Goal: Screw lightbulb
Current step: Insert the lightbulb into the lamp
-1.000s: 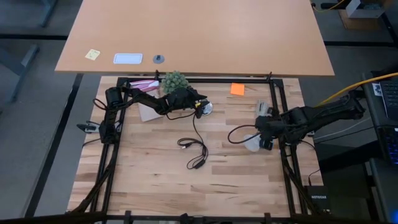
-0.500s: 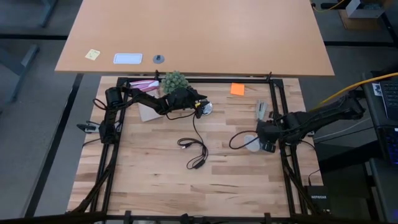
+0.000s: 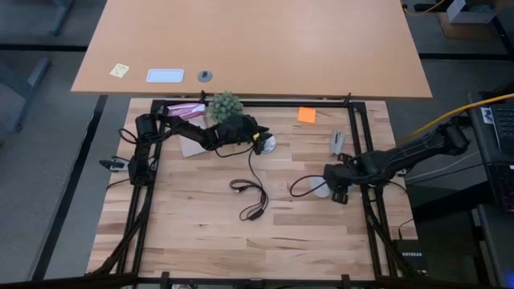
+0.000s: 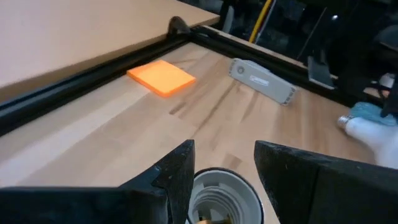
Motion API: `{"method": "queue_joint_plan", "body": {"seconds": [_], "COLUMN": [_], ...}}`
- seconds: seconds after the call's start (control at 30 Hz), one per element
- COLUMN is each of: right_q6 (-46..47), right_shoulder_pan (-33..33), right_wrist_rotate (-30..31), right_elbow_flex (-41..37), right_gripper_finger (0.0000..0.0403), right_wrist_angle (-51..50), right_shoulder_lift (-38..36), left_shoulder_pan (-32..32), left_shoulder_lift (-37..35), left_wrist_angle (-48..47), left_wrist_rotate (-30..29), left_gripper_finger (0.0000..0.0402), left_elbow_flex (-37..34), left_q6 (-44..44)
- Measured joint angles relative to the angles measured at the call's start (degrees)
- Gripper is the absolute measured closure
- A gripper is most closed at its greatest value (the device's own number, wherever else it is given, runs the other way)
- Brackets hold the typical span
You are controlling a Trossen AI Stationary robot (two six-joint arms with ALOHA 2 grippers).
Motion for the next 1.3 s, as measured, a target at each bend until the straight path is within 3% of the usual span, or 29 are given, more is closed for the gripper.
{"method": "queue_joint_plan", "body": {"seconds": [0.23, 0.77, 0.93, 1.3], "right_q6": [-0.02, 0.00, -0.03, 0.13], "right_shoulder_pan": [-0.04, -0.02, -0.02, -0.04], "right_wrist_rotate": [0.32, 2.54, 5.90, 6.25], "right_elbow_flex": [0.02, 0.33, 0.12, 0.02], "right_gripper_finger": [0.0237, 0.0237, 0.0237, 0.0237], "right_wrist_angle": [10.09, 26.10, 30.37, 31.52], "right_shoulder_lift": [5.22, 19.47, 20.36, 20.43], "left_shoulder_pan": [-1.85, -4.62, -4.79, -4.79], "left_shoulder_lift": [-3.04, -11.58, -12.66, -13.15], "left_wrist_angle": [-0.11, 0.27, 0.00, 0.09], "left_wrist_rotate": [2.99, 3.08, 3.06, 2.99], "left_gripper_finger": [0.0245, 0.0245, 0.0245, 0.0245], "left_elbow_flex": [-0.09, 0.06, 0.07, 0.07], "left_q6": [-0.37, 5.90, 7.34, 7.45]}}
